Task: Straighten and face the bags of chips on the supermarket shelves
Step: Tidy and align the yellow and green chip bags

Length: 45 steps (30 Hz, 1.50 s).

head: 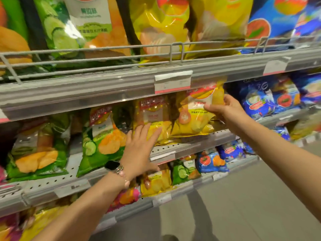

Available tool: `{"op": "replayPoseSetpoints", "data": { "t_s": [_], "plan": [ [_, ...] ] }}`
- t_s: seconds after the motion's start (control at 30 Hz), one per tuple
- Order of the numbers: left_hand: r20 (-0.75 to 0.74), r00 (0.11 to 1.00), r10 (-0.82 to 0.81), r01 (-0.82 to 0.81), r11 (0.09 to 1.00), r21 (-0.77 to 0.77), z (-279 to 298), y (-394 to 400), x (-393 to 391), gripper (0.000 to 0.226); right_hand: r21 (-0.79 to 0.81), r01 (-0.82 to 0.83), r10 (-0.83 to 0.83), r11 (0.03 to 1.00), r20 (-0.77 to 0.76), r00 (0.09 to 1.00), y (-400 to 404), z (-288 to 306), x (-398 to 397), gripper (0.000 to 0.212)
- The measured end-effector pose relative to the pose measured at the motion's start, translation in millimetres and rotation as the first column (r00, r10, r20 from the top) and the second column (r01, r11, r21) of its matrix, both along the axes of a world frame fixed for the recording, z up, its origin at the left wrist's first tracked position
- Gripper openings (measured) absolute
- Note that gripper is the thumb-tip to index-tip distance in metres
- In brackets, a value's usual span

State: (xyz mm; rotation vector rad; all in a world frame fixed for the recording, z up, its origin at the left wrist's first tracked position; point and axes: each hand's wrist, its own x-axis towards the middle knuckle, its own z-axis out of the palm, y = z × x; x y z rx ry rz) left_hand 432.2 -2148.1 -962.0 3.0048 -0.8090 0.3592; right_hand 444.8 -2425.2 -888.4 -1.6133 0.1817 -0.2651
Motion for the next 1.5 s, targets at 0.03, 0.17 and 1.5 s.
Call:
{"op": "replayPoseSetpoints", "data": {
  "t_s": [0.03, 0.17, 1.5],
  "plan": [
    [0.038, 0.998, 0.051, -0.053, 0.997, 0.062, -4, -6, 3, 0.125, -0.010, -0.001, 0.001, 1.000, -0.002, 1.000, -7, -2, 6, 0.047],
    [0.156, 0.976, 0.151, -0.174, 0.974, 0.145, -18, -15, 8, 0.124, -0.033, -0.113, 0.111, 0.993, -0.047, 0.993, -20, -13, 33, 0.046],
    [0.269, 0.959, 0.084, -0.111, 0.990, 0.087, -38, -37, -36, 0.091, -0.392, 0.207, 0.106, 0.896, 0.643, 0.758, 7, -116, 18, 0.041]
  ]
}}
